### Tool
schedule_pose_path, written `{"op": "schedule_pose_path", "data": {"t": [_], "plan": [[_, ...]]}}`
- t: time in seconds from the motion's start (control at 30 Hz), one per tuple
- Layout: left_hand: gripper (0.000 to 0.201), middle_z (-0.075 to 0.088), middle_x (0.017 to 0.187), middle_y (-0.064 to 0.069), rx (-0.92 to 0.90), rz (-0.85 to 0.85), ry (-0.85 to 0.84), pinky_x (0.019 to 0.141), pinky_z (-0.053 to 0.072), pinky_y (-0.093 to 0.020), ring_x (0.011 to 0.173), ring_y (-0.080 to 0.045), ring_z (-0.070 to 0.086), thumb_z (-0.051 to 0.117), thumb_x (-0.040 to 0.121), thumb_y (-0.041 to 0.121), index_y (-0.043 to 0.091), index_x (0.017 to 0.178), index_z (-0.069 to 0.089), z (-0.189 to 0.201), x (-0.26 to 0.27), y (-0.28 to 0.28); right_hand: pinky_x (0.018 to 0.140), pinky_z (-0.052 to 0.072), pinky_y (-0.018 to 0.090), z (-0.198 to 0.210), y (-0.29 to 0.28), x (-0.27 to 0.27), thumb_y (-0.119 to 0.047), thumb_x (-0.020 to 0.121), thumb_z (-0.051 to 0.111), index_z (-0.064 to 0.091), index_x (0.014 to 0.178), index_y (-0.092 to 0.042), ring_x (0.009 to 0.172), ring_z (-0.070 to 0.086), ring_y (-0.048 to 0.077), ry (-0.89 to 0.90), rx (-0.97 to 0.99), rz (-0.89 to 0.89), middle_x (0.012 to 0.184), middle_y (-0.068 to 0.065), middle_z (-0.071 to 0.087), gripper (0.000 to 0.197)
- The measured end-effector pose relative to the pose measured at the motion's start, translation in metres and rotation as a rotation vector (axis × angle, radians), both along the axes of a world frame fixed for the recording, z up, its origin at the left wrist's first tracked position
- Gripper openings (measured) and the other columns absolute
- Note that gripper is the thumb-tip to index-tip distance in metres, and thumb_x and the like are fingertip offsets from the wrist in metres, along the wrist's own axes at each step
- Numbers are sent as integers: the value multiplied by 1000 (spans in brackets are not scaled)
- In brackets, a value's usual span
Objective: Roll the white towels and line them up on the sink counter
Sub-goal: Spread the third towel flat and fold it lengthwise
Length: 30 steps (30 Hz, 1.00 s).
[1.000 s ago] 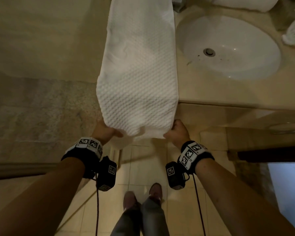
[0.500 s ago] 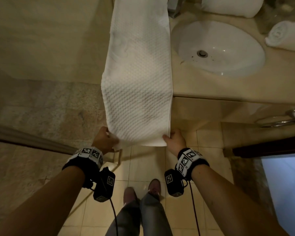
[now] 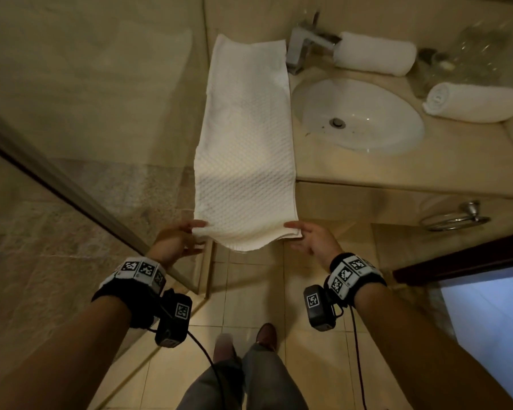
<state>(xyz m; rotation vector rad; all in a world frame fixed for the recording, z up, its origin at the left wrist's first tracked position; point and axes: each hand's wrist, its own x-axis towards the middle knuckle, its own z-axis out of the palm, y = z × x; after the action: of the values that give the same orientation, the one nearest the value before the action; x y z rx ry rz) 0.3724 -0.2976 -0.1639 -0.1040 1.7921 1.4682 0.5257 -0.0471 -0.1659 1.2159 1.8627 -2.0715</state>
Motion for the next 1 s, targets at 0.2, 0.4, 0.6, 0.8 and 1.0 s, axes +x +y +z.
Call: {"op": "schedule_pose_path", "data": {"t": [0.2,0.4,0.6,0.8,1.0], "plan": [[18,68,97,-11,-1,29,60,77,55,-29,87,-20,65,60,90,1,6,107,65,-1,-2,-3,69,56,18,-6,-7,-1,-4,93,60,58,119,3,82,65,14,10,24,-111,91,6,68,27],[20,69,101,-14,-3,67,-27,80,58,-45,93,-30,69,59,94,27,8,100,62,-20,-13,0,83,57,40,-22,-7,-9,-19,94,61,55,124,-3,102,64,26,-35,-53,-191,117,12,63,34],[13,61,90,-22,-15,350,-21,61,61,-38,97,-42,65,66,86,4,0,79,56,-41,-21,15,72,59,28,-30,-13,-29,-17,82,76,63,107,3,91,69,24,-56,92,-314,114,18,66,35],[19,62,102,-16,50,320,69,57,61,-37,82,-29,67,57,87,-7,11,88,56,-33,-20,21,51,54,21,-30,-16,-36,-3,86,67,46,98,-20,91,61,25,28,274,-289,110,8,50,29],[18,59,117,-18,31,178,-9,61,55,-25,97,-24,60,50,86,-3,3,91,65,-33,-30,19,50,55,23,-17,-14,-42,12,88,44,63,82,1,100,56,43,80,-19,-280,113,22,51,23]]}}
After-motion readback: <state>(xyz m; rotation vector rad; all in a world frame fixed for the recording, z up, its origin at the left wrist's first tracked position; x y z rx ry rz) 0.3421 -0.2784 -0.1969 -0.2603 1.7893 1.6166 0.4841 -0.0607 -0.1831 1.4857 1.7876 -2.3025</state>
